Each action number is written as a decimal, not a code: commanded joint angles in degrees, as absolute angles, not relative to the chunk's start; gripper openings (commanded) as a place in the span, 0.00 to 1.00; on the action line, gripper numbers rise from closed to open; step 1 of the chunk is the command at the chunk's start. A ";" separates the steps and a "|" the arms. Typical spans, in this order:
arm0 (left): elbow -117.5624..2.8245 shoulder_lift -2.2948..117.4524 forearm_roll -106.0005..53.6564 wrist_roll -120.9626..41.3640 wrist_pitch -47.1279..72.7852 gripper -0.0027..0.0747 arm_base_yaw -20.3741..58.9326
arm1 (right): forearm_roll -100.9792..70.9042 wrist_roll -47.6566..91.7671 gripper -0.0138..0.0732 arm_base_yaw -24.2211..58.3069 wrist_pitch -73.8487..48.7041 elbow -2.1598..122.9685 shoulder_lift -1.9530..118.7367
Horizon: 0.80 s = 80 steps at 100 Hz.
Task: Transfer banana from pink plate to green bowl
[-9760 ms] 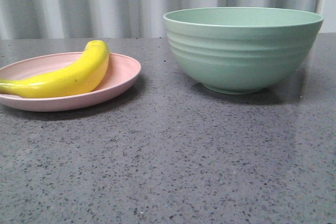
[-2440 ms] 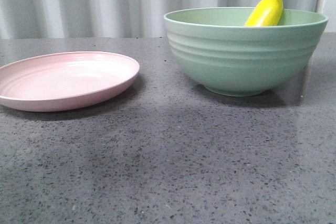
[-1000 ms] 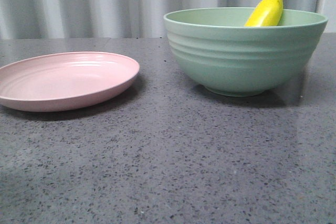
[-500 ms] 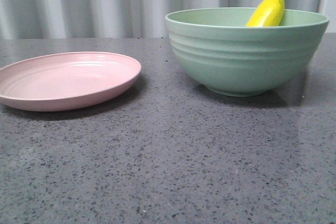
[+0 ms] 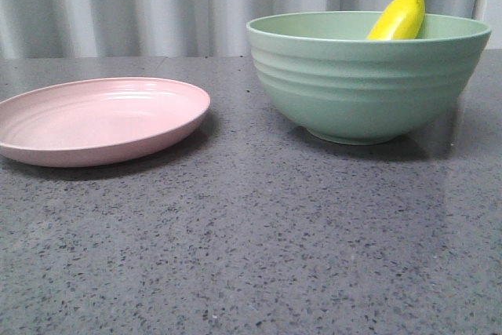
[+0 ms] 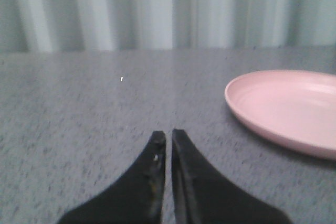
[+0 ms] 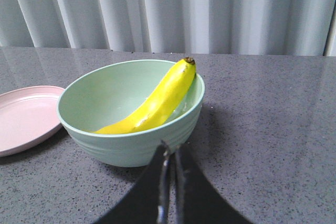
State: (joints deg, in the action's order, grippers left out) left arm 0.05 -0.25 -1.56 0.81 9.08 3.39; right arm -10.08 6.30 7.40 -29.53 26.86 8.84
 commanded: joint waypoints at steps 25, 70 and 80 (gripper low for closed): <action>1.54 -2.08 -1.46 1.27 16.35 0.01 1.57 | -9.70 6.76 0.08 7.28 -25.36 28.14 9.48; 1.54 -2.08 -1.46 1.27 16.35 0.01 1.57 | -9.70 6.76 0.08 7.28 -25.36 28.14 9.48; 1.54 -2.08 -1.46 1.27 16.35 0.01 1.57 | -9.70 6.76 0.08 7.28 -25.36 28.14 9.48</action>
State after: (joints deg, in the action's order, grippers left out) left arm 0.05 -0.25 -1.46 0.81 18.42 1.67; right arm -10.04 6.30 7.40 -29.64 26.65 8.84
